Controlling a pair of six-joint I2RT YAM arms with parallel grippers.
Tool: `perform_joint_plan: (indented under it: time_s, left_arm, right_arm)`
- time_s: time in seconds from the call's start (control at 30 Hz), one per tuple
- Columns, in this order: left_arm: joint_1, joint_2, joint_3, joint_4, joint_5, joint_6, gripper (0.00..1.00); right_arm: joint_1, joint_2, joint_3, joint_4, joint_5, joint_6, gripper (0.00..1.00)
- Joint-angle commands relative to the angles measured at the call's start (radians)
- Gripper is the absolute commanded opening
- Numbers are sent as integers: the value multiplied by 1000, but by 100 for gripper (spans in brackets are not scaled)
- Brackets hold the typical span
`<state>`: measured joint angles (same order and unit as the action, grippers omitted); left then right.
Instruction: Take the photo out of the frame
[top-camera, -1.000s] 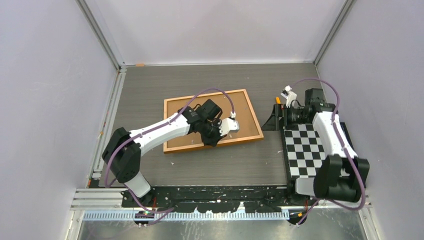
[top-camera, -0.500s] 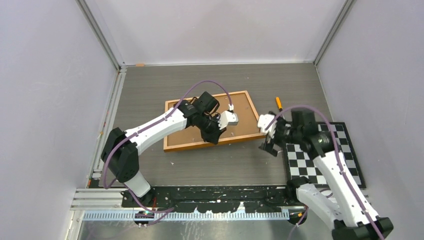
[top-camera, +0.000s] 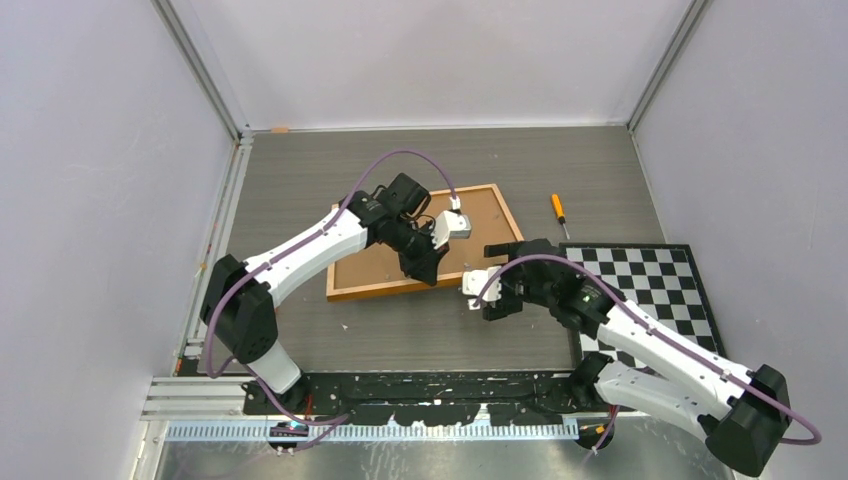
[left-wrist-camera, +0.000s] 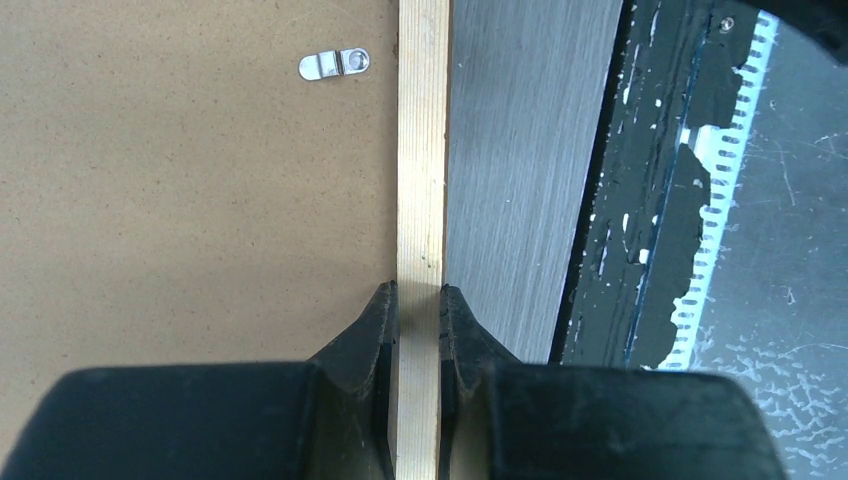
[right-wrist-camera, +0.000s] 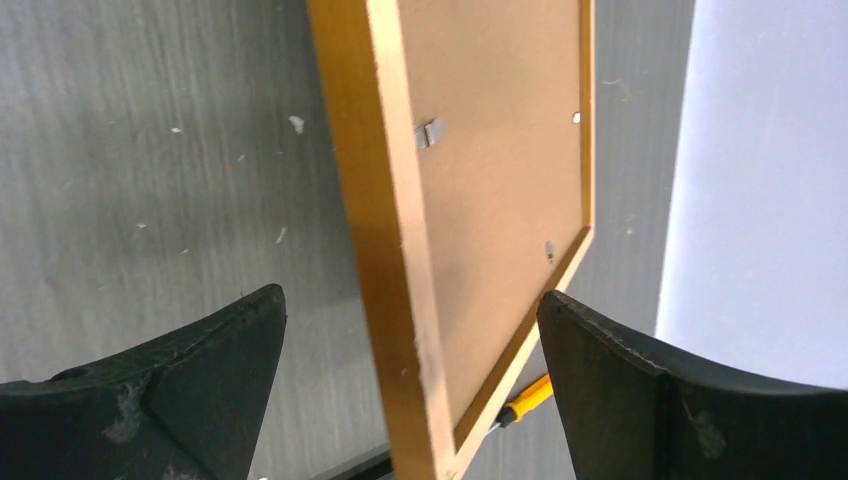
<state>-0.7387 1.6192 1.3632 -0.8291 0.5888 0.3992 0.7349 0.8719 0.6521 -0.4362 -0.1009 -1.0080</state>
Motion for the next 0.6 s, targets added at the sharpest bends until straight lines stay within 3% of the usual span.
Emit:
perform_joint_plan:
  time_s: [0.0, 0.13, 0.43, 0.5, 0.57]
  left_arm:
    - [5, -49, 59, 17, 119, -16, 0]
    - [14, -57, 63, 16, 130, -26, 0]
    - [55, -97, 72, -18, 103, -67, 3]
    - [56, -115, 83, -42, 69, -77, 26]
    - [56, -148, 86, -63, 36, -83, 53]
  right_arm:
    - [34, 36, -10, 143, 114, -43, 100]
    - [40, 71, -16, 155, 147, -56, 89]
    - [43, 76, 22, 46, 125, -45, 37]
    - [44, 76, 41, 18, 115, -29, 22]
    - [43, 79, 64, -3, 115, -2, 13]
